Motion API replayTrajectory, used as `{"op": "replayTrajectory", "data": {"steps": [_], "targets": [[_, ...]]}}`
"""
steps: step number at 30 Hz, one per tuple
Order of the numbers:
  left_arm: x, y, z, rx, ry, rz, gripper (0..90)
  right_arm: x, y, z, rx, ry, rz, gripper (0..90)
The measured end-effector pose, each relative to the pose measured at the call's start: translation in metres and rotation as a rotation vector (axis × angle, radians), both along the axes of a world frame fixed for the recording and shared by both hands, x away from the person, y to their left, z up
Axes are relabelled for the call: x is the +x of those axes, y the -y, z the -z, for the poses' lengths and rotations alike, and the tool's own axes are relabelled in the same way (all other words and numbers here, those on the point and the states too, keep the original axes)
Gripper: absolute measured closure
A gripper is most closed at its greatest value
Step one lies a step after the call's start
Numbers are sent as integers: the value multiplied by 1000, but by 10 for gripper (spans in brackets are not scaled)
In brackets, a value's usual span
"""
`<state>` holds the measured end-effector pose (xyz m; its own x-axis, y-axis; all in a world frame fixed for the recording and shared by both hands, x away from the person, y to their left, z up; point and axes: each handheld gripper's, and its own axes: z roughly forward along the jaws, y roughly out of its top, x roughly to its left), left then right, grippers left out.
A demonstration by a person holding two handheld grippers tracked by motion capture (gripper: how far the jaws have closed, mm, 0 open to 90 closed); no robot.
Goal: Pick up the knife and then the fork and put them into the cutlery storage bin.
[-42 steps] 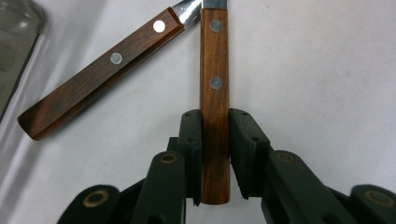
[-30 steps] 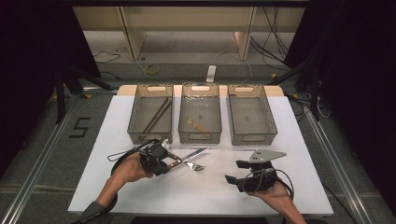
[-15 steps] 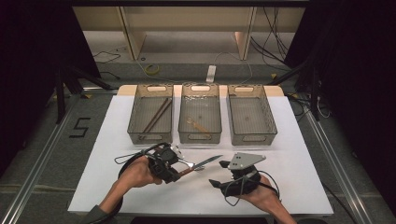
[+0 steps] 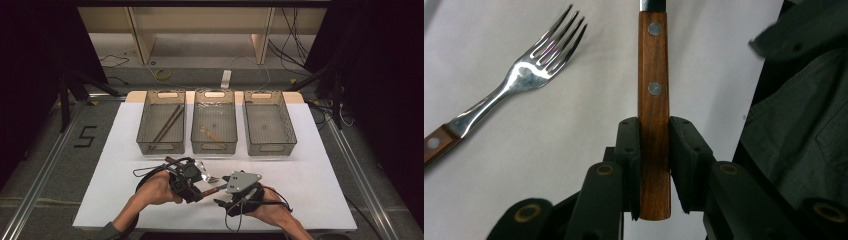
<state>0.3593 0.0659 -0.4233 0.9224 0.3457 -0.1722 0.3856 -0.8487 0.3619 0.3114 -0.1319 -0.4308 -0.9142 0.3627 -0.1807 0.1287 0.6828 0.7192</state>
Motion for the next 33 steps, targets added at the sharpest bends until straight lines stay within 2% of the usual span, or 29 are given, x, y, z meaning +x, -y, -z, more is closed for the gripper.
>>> {"op": "replayTrajectory", "data": {"steps": [7,13,18,19,28,32,33], "targets": [[2,7,4,9,-23,20,749,-1,-5,6,-60,21,-41,332],[1,11,2,21,-34,38,749,-4,-9,10,-108,55,-69,371],[-2,15,0,26,-43,59,749,-6,-14,14,-146,92,-91,419],[-2,16,-1,39,-41,72,749,-7,-15,15,-159,98,-95,426],[-6,20,-4,36,-41,82,748,-11,-19,20,-229,158,-153,517],[-5,20,-5,39,-47,86,748,-13,-19,21,-242,200,-151,580],[-5,20,-5,40,-48,87,748,-14,-19,21,-252,198,-160,593]]}}
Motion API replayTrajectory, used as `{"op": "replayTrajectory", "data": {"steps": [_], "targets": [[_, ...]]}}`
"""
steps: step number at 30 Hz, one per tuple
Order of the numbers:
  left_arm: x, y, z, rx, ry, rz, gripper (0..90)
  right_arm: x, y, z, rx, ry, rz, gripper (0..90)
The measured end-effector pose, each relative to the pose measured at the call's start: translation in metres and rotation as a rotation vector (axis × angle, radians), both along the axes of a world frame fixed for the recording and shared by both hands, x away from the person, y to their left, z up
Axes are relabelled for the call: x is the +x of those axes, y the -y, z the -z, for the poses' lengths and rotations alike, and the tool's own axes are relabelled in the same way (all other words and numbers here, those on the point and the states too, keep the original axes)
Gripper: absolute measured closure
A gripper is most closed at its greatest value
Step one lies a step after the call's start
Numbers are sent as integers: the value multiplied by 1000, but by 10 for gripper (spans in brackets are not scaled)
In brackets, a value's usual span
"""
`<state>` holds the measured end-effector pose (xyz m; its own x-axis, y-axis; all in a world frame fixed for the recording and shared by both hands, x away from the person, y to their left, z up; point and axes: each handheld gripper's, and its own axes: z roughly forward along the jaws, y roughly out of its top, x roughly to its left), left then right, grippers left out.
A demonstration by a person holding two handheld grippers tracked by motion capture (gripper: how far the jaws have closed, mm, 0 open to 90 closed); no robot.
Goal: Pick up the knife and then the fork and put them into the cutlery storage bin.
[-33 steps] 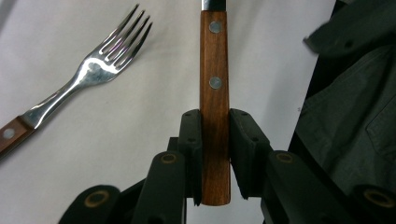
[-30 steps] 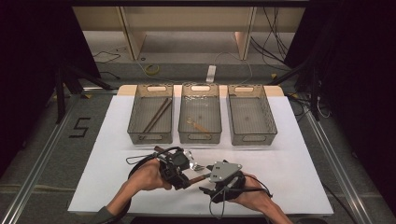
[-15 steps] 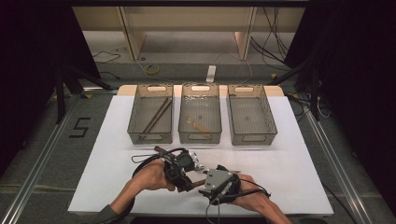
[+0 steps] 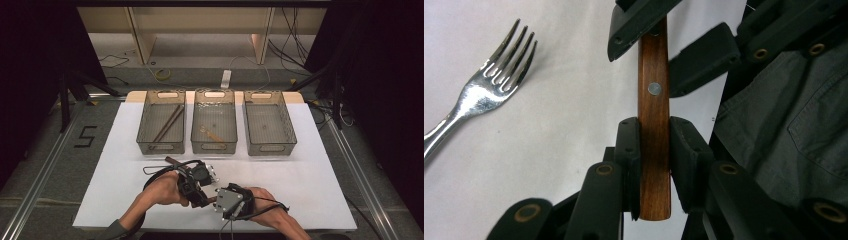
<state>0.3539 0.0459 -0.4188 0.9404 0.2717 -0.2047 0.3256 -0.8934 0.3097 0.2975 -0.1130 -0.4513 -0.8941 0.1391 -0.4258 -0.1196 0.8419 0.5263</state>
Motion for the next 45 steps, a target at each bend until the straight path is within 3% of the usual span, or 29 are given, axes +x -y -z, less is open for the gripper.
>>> {"op": "replayTrajectory", "data": {"steps": [10,11,21,25,26,27,29,31,34,38,42,45], "targets": [[0,0,-1,-3,-13,8,748,-5,-2,3,-29,39,-20,691],[0,0,-1,-5,-13,7,748,-4,-2,3,-52,52,-46,699],[0,-1,-3,-42,-10,7,742,-8,-3,5,-130,86,-104,773],[2,-1,-3,-55,1,-7,712,-8,-2,3,-149,100,-92,776],[2,-2,-3,-57,4,-10,667,-8,-2,3,-146,97,-85,776],[3,-2,-4,-58,17,-18,591,-7,0,2,-150,100,-80,776],[4,-5,-7,-76,35,-38,532,-6,2,0,-145,104,-65,776],[6,-9,-11,-93,65,-78,419,-3,6,-4,-170,104,-70,776],[11,-19,-17,-133,96,-133,308,-2,12,-6,-143,101,-35,776],[13,-26,-25,-194,155,-192,236,6,24,-14,-111,93,23,776],[15,-32,-28,-262,204,-256,221,15,37,-21,-66,49,91,775],[15,-35,-27,-258,220,-272,203,20,45,-27,-38,27,129,775]]}}
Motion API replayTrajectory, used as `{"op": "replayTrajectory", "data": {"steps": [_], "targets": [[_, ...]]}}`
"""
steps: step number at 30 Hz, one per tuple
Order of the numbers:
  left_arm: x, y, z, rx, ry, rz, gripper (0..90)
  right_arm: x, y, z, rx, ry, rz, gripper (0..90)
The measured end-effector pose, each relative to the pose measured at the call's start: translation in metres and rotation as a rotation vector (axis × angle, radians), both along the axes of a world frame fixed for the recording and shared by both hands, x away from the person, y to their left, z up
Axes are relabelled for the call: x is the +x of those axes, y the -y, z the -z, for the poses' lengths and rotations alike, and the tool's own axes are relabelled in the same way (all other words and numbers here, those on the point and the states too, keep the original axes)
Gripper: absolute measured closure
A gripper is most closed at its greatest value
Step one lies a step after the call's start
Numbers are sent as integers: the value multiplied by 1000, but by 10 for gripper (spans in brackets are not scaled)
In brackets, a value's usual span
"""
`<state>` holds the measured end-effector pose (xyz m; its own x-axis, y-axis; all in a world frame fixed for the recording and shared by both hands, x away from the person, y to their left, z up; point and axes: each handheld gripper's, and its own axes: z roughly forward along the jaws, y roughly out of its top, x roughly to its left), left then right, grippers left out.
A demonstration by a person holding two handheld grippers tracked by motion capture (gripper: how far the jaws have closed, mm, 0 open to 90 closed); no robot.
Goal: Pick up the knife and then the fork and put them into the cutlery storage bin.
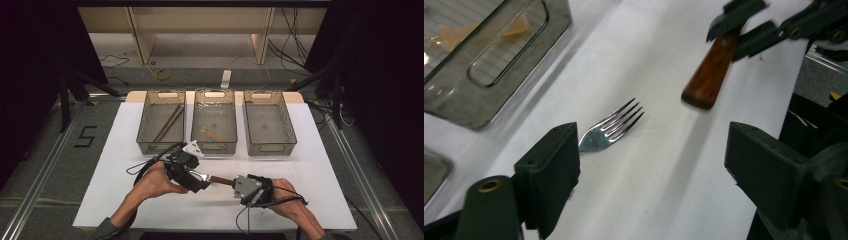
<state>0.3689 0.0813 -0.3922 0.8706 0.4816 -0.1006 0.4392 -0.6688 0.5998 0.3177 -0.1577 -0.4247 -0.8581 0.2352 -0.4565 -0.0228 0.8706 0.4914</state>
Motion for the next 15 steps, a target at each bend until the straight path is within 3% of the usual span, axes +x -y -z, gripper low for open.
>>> {"op": "replayTrajectory", "data": {"steps": [5,15], "targets": [[1,-9,5,-47,36,-52,171,14,14,-11,102,-30,96,775],[3,-37,15,-112,76,-139,167,53,50,-48,311,-162,305,774]]}}
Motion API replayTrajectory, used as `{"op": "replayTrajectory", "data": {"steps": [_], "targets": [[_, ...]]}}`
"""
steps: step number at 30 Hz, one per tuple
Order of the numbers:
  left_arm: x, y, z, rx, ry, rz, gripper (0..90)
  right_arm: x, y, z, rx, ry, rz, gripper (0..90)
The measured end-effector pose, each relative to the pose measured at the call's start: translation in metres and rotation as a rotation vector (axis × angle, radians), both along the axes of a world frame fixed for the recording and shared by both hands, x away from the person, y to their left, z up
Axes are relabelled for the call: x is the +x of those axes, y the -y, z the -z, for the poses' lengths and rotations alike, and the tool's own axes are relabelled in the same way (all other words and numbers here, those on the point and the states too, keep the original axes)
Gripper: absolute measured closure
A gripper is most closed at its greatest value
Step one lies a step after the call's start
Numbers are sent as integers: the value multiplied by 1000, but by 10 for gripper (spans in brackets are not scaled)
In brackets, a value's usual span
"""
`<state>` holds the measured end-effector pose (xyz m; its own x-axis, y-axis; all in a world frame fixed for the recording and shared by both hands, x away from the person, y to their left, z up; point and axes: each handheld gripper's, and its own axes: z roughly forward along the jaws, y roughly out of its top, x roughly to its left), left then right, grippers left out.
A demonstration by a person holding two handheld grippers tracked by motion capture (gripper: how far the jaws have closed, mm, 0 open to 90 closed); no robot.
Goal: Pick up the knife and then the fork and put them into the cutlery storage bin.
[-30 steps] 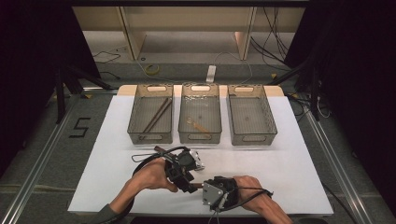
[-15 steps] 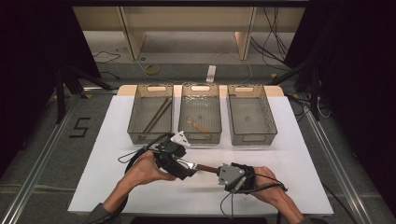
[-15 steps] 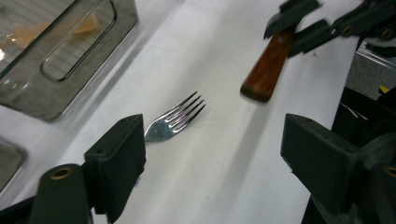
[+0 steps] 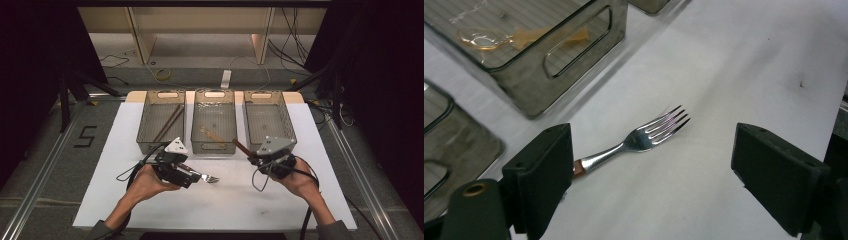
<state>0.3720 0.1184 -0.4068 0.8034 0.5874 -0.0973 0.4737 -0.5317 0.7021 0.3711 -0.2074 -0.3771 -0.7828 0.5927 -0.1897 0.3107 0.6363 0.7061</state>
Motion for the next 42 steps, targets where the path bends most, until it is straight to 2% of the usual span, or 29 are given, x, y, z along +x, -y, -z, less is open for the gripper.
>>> {"op": "replayTrajectory", "data": {"steps": [7,12,14,15,19,25,27,38,42], "targets": [[-5,-16,8,-48,-7,-47,158,26,20,-19,108,-36,92,774],[-8,-29,9,-78,15,-85,158,46,30,-28,141,-43,147,774],[-10,-32,10,-95,23,-99,158,54,32,-31,139,-47,169,774],[-10,-33,10,-97,13,-97,156,58,33,-33,143,-49,177,774],[-12,-36,14,-85,12,-100,150,74,34,-41,144,-43,208,774],[-16,-40,12,-101,42,-114,147,98,35,-47,150,-46,240,774],[-17,-41,12,-114,46,-121,146,106,32,-45,136,-46,250,774],[-19,-44,15,-113,52,-138,147,138,34,-45,110,-41,324,774],[-19,-43,15,-110,51,-137,147,147,34,-38,83,-33,351,774]]}}
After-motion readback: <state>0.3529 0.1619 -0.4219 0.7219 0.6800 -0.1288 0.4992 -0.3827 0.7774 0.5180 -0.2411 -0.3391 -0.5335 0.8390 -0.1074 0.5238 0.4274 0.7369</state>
